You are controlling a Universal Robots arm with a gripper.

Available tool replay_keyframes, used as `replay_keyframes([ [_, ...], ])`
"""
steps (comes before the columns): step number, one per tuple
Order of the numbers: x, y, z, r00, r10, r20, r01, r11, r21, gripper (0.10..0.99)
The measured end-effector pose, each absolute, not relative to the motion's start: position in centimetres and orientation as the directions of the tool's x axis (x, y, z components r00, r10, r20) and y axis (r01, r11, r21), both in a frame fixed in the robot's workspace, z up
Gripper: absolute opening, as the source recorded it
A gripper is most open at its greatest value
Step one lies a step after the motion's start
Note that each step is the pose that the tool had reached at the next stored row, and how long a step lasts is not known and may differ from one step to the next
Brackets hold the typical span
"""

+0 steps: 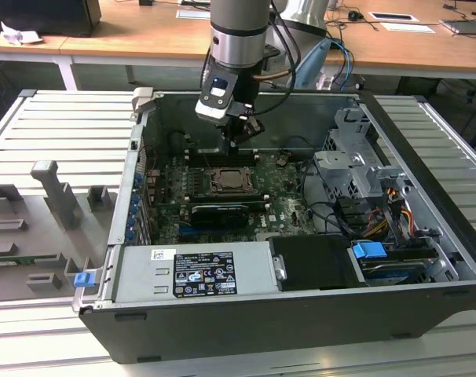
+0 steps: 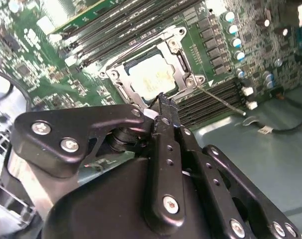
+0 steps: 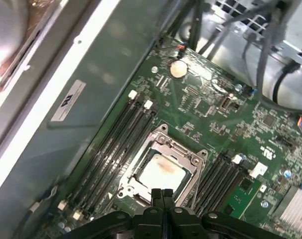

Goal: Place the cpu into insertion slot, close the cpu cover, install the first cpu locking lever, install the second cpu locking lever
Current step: 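Install the first cpu locking lever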

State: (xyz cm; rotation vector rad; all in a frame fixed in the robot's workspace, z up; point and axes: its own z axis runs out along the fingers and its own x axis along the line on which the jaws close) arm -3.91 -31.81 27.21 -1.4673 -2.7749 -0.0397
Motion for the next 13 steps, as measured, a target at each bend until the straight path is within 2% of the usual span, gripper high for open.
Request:
replay_keyframes([
  [6,-3.91,-31.81,27.21,-0.734,0.679,0.014,0.68,0.733,0.021,0.106],
  [13,-3.91,-31.81,27.2,-0.84,0.542,0.014,0.542,0.84,0.021,0.106],
])
